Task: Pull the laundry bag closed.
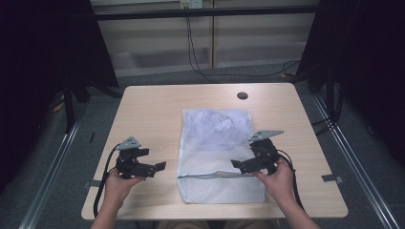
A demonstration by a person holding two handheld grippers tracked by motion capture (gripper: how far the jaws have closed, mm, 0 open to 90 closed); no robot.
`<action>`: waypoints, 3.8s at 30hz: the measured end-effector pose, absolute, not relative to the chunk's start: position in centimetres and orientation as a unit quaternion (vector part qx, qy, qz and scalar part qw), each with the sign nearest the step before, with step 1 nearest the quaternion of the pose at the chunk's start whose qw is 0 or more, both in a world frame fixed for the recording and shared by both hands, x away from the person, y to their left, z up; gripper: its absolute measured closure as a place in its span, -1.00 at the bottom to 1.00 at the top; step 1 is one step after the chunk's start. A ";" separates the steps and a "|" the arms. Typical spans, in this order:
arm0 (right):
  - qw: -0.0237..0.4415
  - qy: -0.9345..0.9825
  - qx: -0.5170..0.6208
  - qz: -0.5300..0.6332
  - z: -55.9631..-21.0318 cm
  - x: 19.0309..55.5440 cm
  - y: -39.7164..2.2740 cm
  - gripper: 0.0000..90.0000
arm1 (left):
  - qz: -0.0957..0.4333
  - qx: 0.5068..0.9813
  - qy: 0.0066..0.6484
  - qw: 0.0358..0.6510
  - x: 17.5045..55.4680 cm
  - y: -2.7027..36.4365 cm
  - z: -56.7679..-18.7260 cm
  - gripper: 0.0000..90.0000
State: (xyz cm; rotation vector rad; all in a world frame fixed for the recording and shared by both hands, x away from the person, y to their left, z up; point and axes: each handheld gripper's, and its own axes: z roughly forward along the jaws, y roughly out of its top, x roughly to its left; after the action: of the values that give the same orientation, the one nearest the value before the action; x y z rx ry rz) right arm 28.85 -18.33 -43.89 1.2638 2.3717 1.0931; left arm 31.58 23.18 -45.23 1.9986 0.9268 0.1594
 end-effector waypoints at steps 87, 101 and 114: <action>0.039 0.838 0.404 0.365 -45.4 31.0 -7.2 -0.72 | 0.065 0.814 0.372 0.441 31.3 23.9 -45.3 -0.91; 0.010 0.840 0.394 0.372 -46.1 31.1 -5.7 -0.47 | 0.071 0.812 0.381 0.437 31.3 24.1 -45.2 -0.88; -0.007 0.834 0.403 0.377 -46.3 31.1 -5.4 -0.22 | 0.069 0.814 0.378 0.435 31.3 24.0 -45.3 -0.87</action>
State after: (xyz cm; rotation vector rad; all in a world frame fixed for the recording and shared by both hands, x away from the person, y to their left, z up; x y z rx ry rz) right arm 31.14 -5.37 -46.31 1.2717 2.6331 1.1886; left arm 31.35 24.00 -45.30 2.0266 0.9421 0.1719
